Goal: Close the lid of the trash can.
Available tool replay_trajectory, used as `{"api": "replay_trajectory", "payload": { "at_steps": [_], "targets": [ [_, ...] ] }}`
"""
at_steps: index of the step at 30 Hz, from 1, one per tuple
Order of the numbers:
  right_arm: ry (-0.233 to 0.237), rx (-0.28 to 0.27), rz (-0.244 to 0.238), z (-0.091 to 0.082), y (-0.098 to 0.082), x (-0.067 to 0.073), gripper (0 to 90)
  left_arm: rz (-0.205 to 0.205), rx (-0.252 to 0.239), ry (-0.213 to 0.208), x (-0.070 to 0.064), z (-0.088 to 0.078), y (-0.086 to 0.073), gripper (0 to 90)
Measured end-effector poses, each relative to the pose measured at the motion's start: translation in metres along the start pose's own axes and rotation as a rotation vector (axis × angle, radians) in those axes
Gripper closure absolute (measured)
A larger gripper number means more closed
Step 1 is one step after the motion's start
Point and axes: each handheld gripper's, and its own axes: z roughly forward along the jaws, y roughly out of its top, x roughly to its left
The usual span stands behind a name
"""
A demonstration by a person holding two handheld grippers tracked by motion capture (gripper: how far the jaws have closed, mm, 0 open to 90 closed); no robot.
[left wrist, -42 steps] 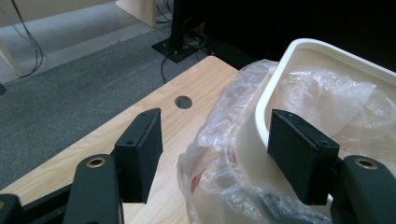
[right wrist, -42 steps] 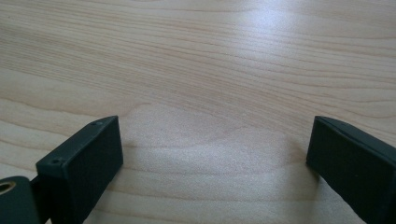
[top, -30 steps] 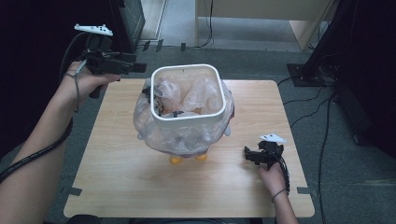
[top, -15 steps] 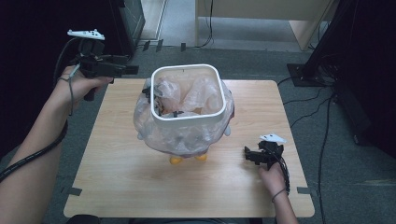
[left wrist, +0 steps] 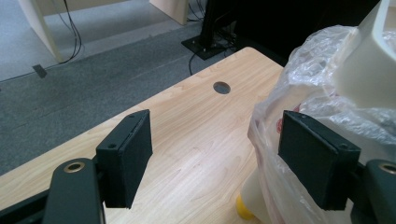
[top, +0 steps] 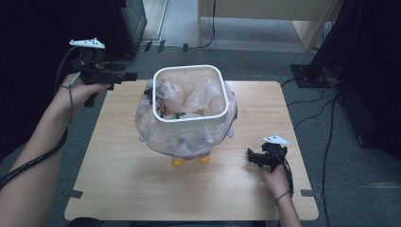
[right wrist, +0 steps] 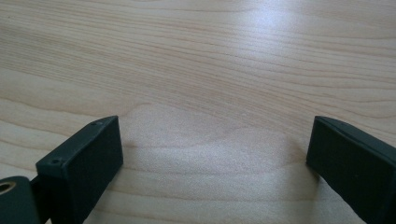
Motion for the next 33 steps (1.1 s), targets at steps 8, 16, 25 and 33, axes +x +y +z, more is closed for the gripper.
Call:
{"api": "replay_trajectory", "payload": {
  "at_steps": [8, 16, 25, 33],
  "targets": [
    [0.000, 0.000, 0.001, 0.000, 0.000, 0.000, 3.4, -0.002, 0.038, -0.022, 0.008, 0.005, -0.017, 20.9],
    [0.000, 0.000, 0.001, 0.000, 0.000, 0.000, 3.4, -0.034, 0.060, -0.004, 0.015, 0.016, -0.033, 8.9],
    [0.000, 0.000, 0.001, 0.000, 0.000, 0.000, 3.4, -0.028, 0.094, 0.018, 0.018, 0.030, -0.052, 9.5],
    [0.000, 0.000, 0.000, 0.000, 0.000, 0.000, 3.3, -0.004, 0.070, 0.017, 0.018, 0.039, -0.070, 9.6]
  ]
}}
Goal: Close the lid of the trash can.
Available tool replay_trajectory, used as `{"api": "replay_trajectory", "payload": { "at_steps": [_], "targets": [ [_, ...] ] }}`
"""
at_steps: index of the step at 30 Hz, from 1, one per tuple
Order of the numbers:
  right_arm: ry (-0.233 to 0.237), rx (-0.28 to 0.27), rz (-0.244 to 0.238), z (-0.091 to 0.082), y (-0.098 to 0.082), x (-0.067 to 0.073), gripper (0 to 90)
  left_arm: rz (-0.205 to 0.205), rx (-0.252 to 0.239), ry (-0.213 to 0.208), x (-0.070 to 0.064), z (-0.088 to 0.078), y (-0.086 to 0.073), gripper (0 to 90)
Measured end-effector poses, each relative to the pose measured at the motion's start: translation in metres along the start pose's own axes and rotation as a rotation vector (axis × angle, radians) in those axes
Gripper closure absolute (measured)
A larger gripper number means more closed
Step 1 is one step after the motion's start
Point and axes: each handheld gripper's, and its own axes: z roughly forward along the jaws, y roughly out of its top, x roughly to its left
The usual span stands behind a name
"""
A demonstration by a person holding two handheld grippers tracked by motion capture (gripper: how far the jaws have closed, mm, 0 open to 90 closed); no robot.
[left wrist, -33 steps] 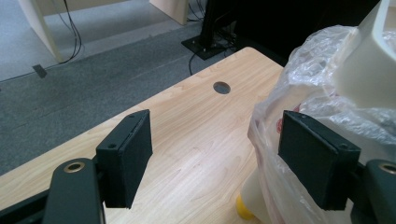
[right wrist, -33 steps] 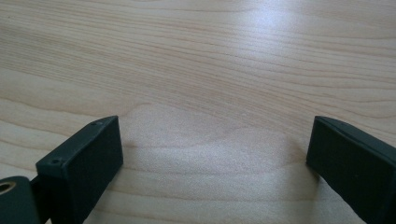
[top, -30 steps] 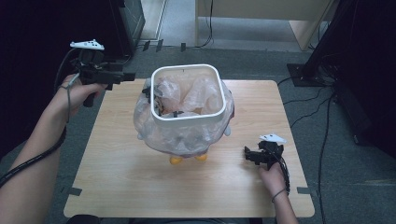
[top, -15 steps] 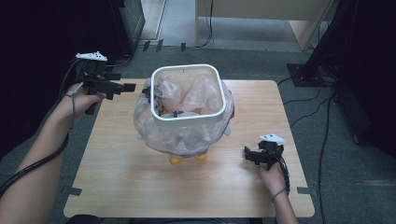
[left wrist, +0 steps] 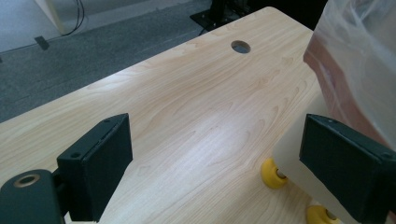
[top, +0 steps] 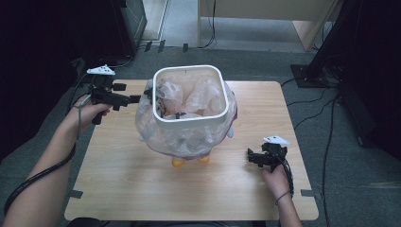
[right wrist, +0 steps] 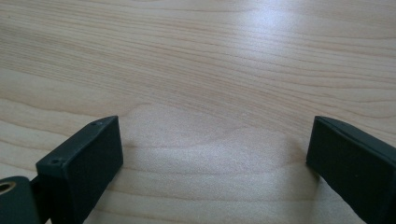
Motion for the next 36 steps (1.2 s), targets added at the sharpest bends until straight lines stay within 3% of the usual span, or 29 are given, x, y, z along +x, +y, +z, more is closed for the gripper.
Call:
{"api": "replay_trajectory", "payload": {
  "at_steps": [13, 22, 29, 36],
  "targets": [
    [0.000, 0.000, 0.001, 0.000, 0.000, 0.000, 3.4, 0.032, 0.016, 0.002, 0.002, 0.019, -0.032, 9.6],
    [0.000, 0.000, 0.001, 0.000, 0.000, 0.000, 3.4, 0.012, 0.016, -0.004, 0.003, 0.033, -0.056, 9.6],
    [0.000, 0.000, 0.000, 0.000, 0.000, 0.000, 3.3, 0.026, -0.035, -0.004, 0.002, 0.043, -0.076, 9.6],
    [0.000, 0.000, 0.001, 0.000, 0.000, 0.000, 3.4, -0.010, -0.008, -0.010, 0.004, 0.053, -0.098, 9.6]
  ]
}}
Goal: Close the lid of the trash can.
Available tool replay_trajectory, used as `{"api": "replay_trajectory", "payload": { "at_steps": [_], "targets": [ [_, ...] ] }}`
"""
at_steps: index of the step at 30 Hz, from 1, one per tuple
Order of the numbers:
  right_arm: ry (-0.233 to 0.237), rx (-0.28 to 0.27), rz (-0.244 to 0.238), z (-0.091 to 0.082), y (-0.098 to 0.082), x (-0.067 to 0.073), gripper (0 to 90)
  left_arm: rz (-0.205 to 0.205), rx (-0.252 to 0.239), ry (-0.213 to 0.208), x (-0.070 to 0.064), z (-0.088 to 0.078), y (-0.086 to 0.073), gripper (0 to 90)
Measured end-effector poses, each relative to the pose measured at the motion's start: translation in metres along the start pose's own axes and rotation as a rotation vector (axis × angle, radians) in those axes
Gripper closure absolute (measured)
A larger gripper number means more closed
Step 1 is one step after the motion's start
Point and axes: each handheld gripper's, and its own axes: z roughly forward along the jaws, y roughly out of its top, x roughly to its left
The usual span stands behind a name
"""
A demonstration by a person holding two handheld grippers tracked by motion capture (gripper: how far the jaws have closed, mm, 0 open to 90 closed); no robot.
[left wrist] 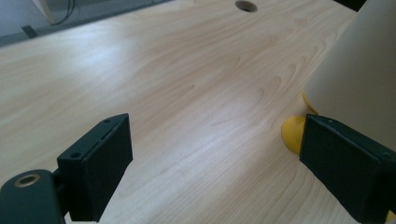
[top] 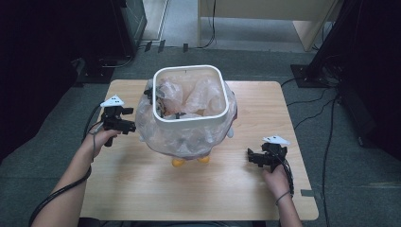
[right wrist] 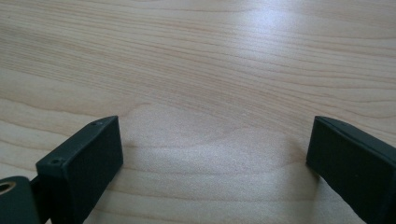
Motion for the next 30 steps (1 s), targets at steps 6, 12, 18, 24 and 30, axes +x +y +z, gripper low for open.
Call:
{"api": "replay_trajectory", "payload": {
  "at_steps": [6, 12, 18, 24, 30],
  "targets": [
    [0.000, 0.000, 0.000, 0.000, 0.000, 0.000, 3.4, -0.011, 0.016, 0.007, -0.005, 0.011, -0.015, 9.6],
    [0.000, 0.000, 0.000, 0.000, 0.000, 0.000, 3.4, -0.060, 0.012, -0.019, -0.009, 0.019, -0.029, 9.6],
    [0.000, 0.000, 0.000, 0.000, 0.000, 0.000, 3.3, -0.046, 0.040, 0.014, -0.012, 0.025, -0.042, 9.6],
    [-0.001, 0.000, 0.000, 0.000, 0.000, 0.000, 3.3, 0.000, 0.075, 0.040, -0.015, 0.028, -0.054, 9.6],
    [-0.003, 0.000, -0.003, 0.000, 0.000, 0.001, 2.7, 0.040, 0.103, 0.043, -0.018, 0.029, -0.059, 9.6]
  ]
}}
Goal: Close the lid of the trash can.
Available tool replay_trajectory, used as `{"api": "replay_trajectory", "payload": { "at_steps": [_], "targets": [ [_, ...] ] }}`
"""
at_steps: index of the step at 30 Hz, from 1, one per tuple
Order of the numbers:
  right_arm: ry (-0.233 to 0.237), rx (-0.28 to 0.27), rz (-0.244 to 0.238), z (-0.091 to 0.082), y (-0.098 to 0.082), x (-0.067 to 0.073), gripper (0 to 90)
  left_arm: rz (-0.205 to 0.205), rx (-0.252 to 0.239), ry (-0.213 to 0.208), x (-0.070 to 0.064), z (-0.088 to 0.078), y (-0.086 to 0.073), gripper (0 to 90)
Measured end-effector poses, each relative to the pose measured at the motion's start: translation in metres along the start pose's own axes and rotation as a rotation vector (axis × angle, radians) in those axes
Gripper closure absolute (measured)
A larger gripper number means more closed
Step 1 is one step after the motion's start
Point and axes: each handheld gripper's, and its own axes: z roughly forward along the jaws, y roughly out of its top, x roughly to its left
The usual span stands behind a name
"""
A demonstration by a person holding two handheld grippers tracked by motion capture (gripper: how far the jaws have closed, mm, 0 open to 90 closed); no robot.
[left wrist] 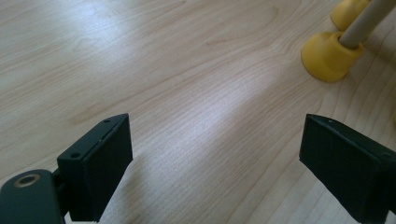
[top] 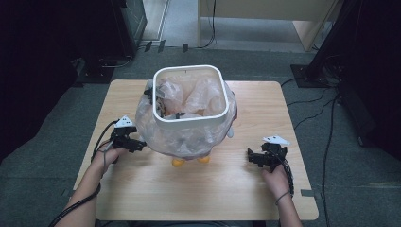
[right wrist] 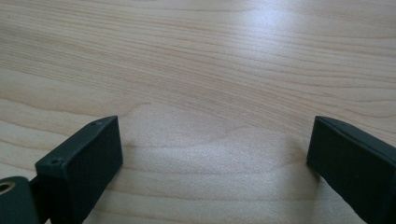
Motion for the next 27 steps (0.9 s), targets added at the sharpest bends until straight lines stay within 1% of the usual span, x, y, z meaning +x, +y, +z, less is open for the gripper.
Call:
{"api": "replay_trajectory", "payload": {
  "at_steps": [4, 6, 8, 10, 13, 16, 18, 19, 20, 21, 27],
  "targets": [
    [0.002, 0.003, 0.004, 0.000, 0.000, 0.001, 2.2, 0.002, -0.006, 0.003, 0.000, 0.000, -0.003, 9.6],
    [0.002, 0.003, 0.004, 0.000, 0.000, 0.001, 2.1, 0.003, 0.002, 0.007, 0.001, 0.000, -0.005, 9.6],
    [0.002, 0.003, 0.004, 0.000, 0.000, 0.001, 2.1, 0.013, 0.015, 0.011, 0.001, 0.002, -0.007, 9.6],
    [0.000, 0.003, 0.004, 0.000, 0.000, 0.002, 2.1, 0.011, 0.027, 0.010, 0.002, 0.004, -0.009, 9.6],
    [0.001, 0.003, 0.000, 0.000, 0.000, 0.002, 1.5, 0.031, 0.053, 0.017, 0.001, 0.007, -0.010, 9.6],
    [0.003, 0.006, 0.002, 0.001, 0.000, 0.003, 0.5, 0.037, 0.048, 0.021, 0.001, 0.009, -0.010, 9.6],
    [0.005, 0.007, -0.004, 0.001, 0.000, 0.003, 0.0, 0.045, 0.039, 0.032, 0.000, 0.011, -0.010, 9.6],
    [0.006, 0.009, -0.004, 0.001, 0.000, 0.004, 0.0, 0.053, 0.032, 0.039, -0.001, 0.013, -0.010, 9.6],
    [0.006, 0.010, -0.003, 0.001, 0.001, 0.004, 0.0, 0.069, 0.025, 0.047, -0.001, 0.014, -0.011, 9.6],
    [0.008, 0.010, -0.002, 0.001, 0.001, 0.004, 0.0, 0.084, 0.031, 0.053, -0.002, 0.015, -0.010, 9.6],
    [0.015, 0.012, -0.008, 0.002, 0.001, 0.006, 0.0, 0.065, 0.026, 0.070, -0.001, 0.019, -0.007, 9.5]
  ]
}}
